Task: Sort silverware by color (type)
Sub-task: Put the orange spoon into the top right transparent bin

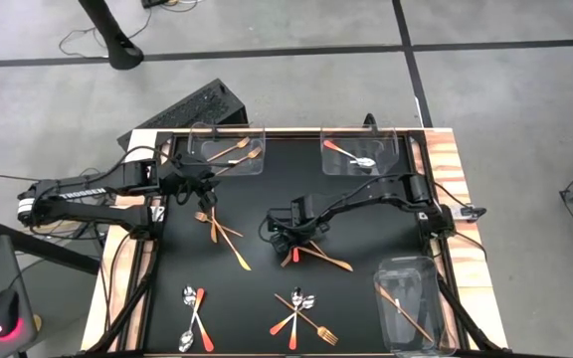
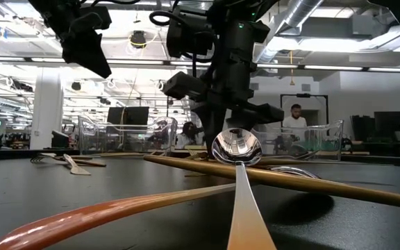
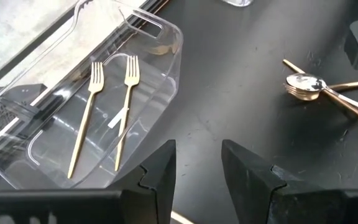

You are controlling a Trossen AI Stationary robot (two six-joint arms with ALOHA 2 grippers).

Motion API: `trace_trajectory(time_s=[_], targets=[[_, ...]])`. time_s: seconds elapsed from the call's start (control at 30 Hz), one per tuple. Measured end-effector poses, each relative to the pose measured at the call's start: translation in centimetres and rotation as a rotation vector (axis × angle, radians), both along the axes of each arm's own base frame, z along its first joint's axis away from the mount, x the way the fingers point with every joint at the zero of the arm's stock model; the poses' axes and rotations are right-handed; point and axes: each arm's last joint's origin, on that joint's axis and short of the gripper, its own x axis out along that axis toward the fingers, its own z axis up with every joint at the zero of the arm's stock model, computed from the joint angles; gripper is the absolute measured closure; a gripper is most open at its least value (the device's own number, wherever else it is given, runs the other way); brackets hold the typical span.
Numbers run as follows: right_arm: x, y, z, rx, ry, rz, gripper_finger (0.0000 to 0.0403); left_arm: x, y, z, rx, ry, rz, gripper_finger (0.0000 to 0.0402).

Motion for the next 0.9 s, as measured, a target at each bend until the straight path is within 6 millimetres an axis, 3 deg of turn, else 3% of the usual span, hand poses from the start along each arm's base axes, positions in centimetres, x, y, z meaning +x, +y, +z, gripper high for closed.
trace_trajectory(time_s=[0.23,0.9], targets=[[0.0,0.0,0.3,-0.027,-0.018,-0.032,0.0299,0.0,-0.1,0.0,-0.019,-0.004,-0.006,0.0284],[0.4,-0.7,1.1,-0.045,-0.013,-0.018,0.0260,0.0,0.0,0.0,-0.012,0.001,0.000,0.0284]])
